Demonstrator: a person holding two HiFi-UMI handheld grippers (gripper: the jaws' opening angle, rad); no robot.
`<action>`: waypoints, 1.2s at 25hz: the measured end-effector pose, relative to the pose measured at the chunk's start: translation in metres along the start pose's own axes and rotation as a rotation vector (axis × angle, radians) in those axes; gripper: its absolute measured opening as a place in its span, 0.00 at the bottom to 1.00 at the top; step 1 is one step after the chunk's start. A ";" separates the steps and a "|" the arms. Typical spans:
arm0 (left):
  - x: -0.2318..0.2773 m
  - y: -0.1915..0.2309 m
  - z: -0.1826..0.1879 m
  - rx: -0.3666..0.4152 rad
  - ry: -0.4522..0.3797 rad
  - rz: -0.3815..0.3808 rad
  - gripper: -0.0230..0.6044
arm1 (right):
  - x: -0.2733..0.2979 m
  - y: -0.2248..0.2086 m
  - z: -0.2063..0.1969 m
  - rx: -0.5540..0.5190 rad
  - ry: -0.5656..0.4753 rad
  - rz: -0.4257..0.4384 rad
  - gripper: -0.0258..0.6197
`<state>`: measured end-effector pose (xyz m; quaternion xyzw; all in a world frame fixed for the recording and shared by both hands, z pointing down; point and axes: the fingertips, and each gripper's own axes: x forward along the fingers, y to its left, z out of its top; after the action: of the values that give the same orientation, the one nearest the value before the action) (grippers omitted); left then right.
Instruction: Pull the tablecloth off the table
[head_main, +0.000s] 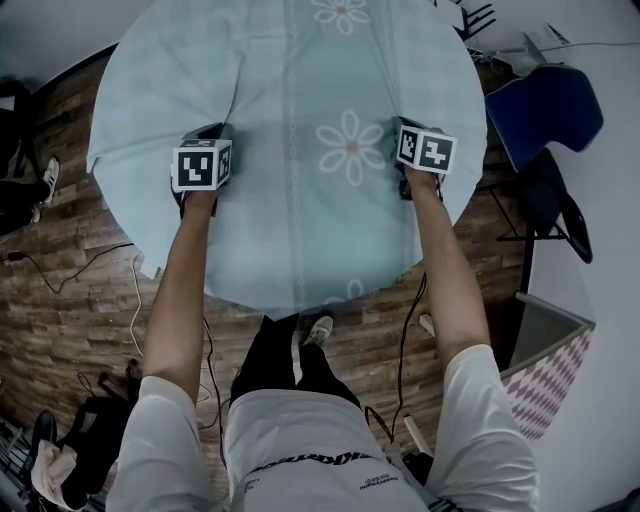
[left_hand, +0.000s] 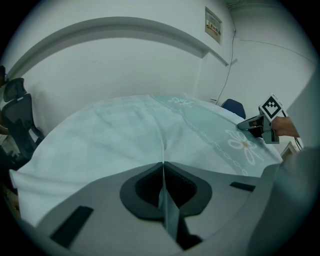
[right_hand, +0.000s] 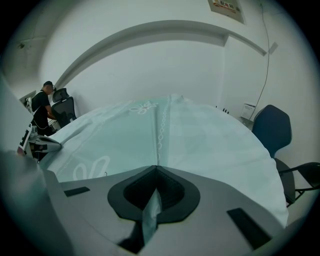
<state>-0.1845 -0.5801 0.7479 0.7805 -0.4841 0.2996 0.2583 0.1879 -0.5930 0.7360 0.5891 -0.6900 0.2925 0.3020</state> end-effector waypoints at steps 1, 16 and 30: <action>-0.002 -0.003 -0.003 -0.002 0.001 0.000 0.06 | -0.004 0.000 -0.005 0.005 -0.001 0.005 0.09; -0.063 -0.055 -0.055 -0.113 0.033 0.005 0.06 | -0.072 0.015 -0.073 0.132 0.010 0.121 0.09; -0.124 -0.108 -0.086 -0.148 -0.026 0.006 0.06 | -0.152 0.038 -0.118 0.128 -0.035 0.156 0.09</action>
<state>-0.1482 -0.4024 0.7055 0.7616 -0.5105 0.2539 0.3081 0.1773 -0.4016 0.6944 0.5567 -0.7188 0.3482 0.2281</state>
